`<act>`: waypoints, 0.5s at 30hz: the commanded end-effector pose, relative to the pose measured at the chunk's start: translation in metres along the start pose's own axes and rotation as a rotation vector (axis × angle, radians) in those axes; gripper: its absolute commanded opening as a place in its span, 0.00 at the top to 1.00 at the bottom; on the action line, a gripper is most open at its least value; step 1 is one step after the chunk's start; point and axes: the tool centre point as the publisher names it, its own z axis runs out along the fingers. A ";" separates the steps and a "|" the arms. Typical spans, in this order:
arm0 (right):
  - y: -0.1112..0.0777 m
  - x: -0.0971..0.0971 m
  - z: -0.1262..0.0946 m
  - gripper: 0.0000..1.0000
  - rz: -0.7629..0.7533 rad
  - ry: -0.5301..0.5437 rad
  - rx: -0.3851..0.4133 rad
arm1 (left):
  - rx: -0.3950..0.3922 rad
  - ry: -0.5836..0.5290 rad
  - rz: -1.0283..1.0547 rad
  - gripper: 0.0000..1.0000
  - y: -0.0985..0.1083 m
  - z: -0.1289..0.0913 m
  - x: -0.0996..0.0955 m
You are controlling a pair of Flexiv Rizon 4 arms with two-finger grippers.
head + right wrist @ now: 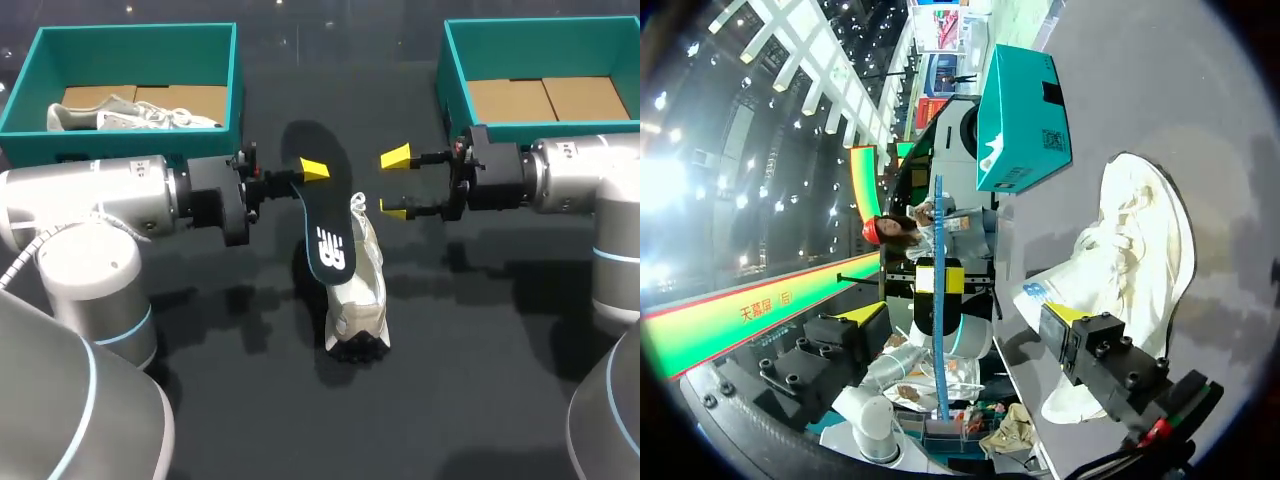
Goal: Take the shoe out of the shoebox, open the shoe tongue, remove and reinsert the insole, then place the shoe into the shoebox
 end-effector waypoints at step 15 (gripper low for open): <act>-0.020 0.009 -0.028 0.00 -0.306 -0.027 0.020 | 0.142 -0.005 -0.124 1.00 -0.019 -0.028 -0.013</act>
